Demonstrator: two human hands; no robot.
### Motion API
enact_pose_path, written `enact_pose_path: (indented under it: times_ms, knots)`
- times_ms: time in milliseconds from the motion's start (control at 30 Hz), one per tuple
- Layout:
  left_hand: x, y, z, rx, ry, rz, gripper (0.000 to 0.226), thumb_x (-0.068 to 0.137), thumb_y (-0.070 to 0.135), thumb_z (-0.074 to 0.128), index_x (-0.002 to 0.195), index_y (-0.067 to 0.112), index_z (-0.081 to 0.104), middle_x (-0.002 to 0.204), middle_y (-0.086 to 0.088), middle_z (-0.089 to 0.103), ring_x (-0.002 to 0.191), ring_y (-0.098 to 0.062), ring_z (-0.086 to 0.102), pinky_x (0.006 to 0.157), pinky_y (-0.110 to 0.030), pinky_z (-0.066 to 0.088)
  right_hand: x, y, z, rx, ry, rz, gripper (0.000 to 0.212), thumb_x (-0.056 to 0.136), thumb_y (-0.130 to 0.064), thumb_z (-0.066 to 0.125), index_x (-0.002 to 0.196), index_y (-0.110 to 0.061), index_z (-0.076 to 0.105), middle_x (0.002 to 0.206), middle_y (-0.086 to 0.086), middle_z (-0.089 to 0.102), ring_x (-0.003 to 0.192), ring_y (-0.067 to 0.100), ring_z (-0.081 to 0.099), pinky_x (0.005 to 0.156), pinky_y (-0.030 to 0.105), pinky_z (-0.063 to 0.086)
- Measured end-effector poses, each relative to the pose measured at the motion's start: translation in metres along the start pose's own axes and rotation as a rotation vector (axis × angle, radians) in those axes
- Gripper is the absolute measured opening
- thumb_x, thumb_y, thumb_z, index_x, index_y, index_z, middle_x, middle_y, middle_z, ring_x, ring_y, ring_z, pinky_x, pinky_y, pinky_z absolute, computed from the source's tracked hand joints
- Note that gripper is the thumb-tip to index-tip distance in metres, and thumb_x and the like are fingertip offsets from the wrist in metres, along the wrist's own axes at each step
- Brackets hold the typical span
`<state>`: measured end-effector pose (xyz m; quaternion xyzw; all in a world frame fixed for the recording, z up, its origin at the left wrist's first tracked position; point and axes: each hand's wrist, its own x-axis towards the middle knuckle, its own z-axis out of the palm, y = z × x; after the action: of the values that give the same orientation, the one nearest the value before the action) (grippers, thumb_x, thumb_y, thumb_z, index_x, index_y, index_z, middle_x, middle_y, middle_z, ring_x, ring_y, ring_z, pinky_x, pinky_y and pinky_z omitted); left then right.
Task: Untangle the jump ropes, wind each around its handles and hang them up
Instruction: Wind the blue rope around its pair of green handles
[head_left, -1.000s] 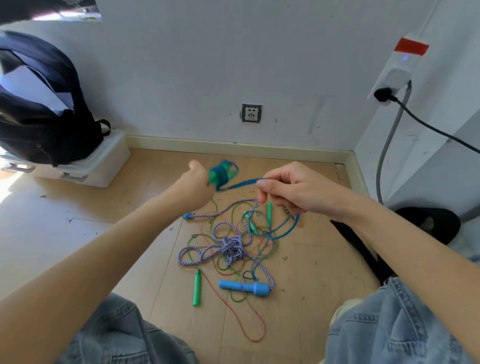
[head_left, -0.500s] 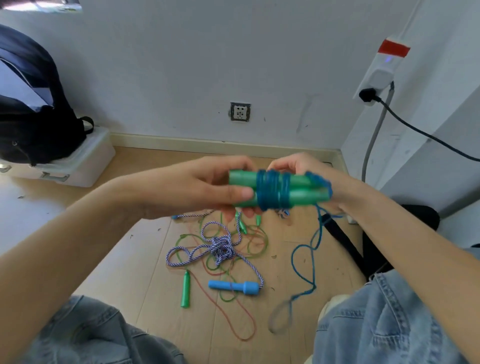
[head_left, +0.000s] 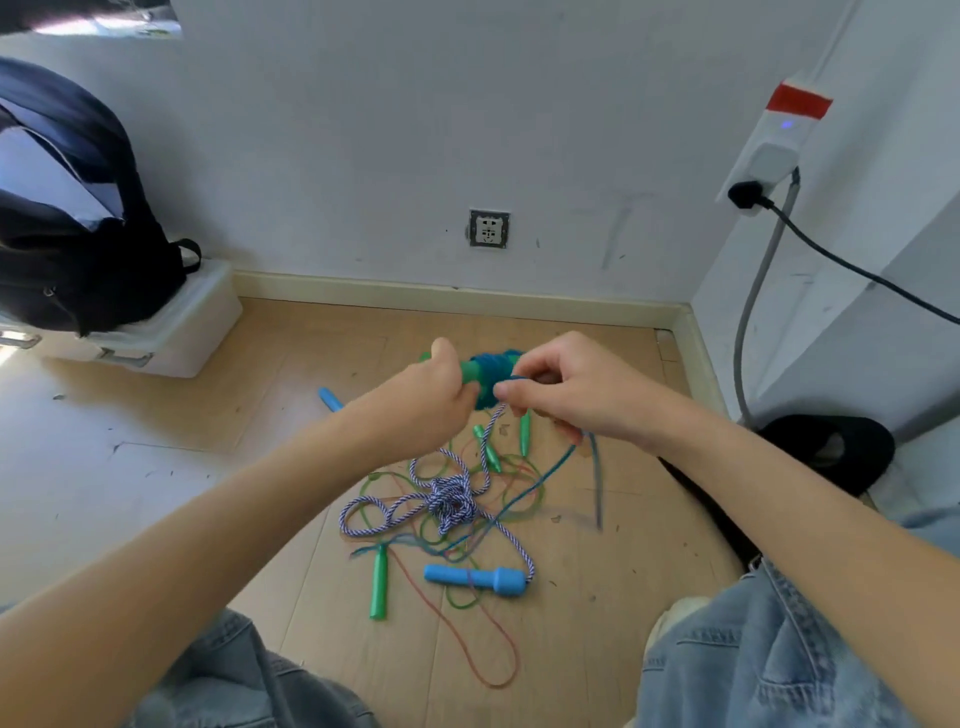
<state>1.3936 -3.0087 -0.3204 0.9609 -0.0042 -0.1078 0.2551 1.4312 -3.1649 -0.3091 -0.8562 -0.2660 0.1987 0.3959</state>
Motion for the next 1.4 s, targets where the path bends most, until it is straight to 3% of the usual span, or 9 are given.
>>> enact_pose_path:
  times_ms: [167, 333, 467, 533, 633, 800, 1000, 1233, 1400]
  knots:
    - [-0.020, 0.010, -0.006, 0.146, -0.470, 0.155, 0.015, 0.097, 0.022, 0.040, 0.100, 0.008, 0.036, 0.094, -0.009, 0.062, 0.071, -0.019, 0.052, 0.070, -0.030, 0.045, 0.000, 0.003, -0.014, -0.173, -0.106, -0.046, 0.026, 0.066, -0.035, 0.080, 0.056, -0.017, 0.064, 0.045, -0.009, 0.047, 0.043, 0.003, 0.038, 0.044, 0.015, 0.029]
    - [-0.030, 0.005, -0.039, -0.433, -0.818, 0.240, 0.019, 0.093, 0.017, 0.049, 0.109, 0.027, 0.053, 0.082, 0.005, 0.061, 0.067, -0.004, 0.054, 0.061, -0.015, 0.046, -0.005, -0.001, -0.022, 0.149, -0.267, -0.081, 0.022, 0.064, -0.035, 0.078, 0.064, -0.018, 0.065, 0.056, -0.005, 0.058, 0.044, 0.005, 0.046, 0.048, 0.022, 0.040]
    - [-0.025, -0.005, -0.048, -0.939, -0.689, 0.263, 0.028, 0.088, 0.016, 0.050, 0.116, 0.011, 0.052, 0.083, -0.002, 0.064, 0.068, -0.008, 0.055, 0.059, -0.015, 0.046, -0.003, -0.001, -0.025, 0.476, -0.146, -0.088, 0.022, 0.079, -0.032, 0.060, 0.063, -0.020, 0.069, 0.052, -0.005, 0.055, 0.043, 0.006, 0.044, 0.043, 0.018, 0.038]
    - [-0.017, -0.005, -0.048, -1.096, -0.515, 0.225, 0.029, 0.088, 0.017, 0.052, 0.115, 0.007, 0.053, 0.080, -0.003, 0.065, 0.065, -0.008, 0.055, 0.062, -0.015, 0.048, -0.001, 0.002, -0.022, 0.518, -0.067, -0.080, 0.031, 0.093, -0.019, 0.047, 0.066, -0.013, 0.062, 0.051, -0.001, 0.048, 0.042, 0.008, 0.038, 0.043, 0.019, 0.041]
    - [-0.006, -0.007, -0.047, -1.255, -0.197, 0.094, 0.026, 0.091, 0.014, 0.046, 0.114, 0.006, 0.055, 0.076, -0.003, 0.064, 0.058, -0.006, 0.054, 0.057, -0.012, 0.048, 0.000, 0.004, -0.013, 0.443, -0.044, 0.002, 0.044, 0.097, -0.029, 0.041, 0.058, -0.011, 0.051, 0.044, -0.004, 0.040, 0.041, 0.012, 0.036, 0.046, 0.020, 0.043]
    - [0.006, -0.010, -0.022, -0.754, 0.148, -0.072, 0.019, 0.097, 0.013, 0.041, 0.111, 0.000, 0.048, 0.076, -0.003, 0.061, 0.051, -0.006, 0.050, 0.051, -0.015, 0.046, 0.001, 0.000, -0.003, -0.074, -0.061, -0.031, 0.035, 0.088, -0.031, 0.059, 0.056, -0.017, 0.055, 0.036, -0.013, 0.039, 0.037, 0.003, 0.035, 0.043, 0.016, 0.027]
    - [0.011, -0.010, -0.007, -0.368, 0.200, -0.072, 0.010, 0.097, 0.021, 0.042, 0.095, 0.011, 0.041, 0.071, 0.005, 0.060, 0.054, -0.006, 0.051, 0.052, -0.019, 0.045, 0.000, -0.003, -0.005, -0.231, 0.021, -0.079, 0.036, 0.089, -0.027, 0.056, 0.053, -0.025, 0.057, 0.038, -0.006, 0.043, 0.039, 0.006, 0.041, 0.049, 0.024, 0.033]
    - [-0.003, 0.000, -0.006, -0.031, -0.152, 0.113, 0.008, 0.096, 0.022, 0.042, 0.092, 0.016, 0.040, 0.072, 0.008, 0.058, 0.056, -0.006, 0.052, 0.058, -0.025, 0.046, 0.002, 0.000, -0.015, -0.318, 0.049, -0.132, 0.028, 0.081, -0.031, 0.067, 0.057, -0.018, 0.061, 0.044, -0.007, 0.042, 0.045, 0.007, 0.038, 0.047, 0.020, 0.027]
    - [-0.024, 0.006, -0.035, -0.253, -0.570, 0.188, 0.005, 0.096, 0.016, 0.046, 0.098, 0.013, 0.049, 0.079, -0.001, 0.062, 0.062, -0.012, 0.053, 0.059, -0.019, 0.047, -0.003, -0.001, -0.023, -0.009, -0.107, -0.131, 0.027, 0.060, -0.039, 0.082, 0.060, -0.018, 0.064, 0.047, -0.013, 0.048, 0.047, 0.000, 0.041, 0.049, 0.013, 0.032]
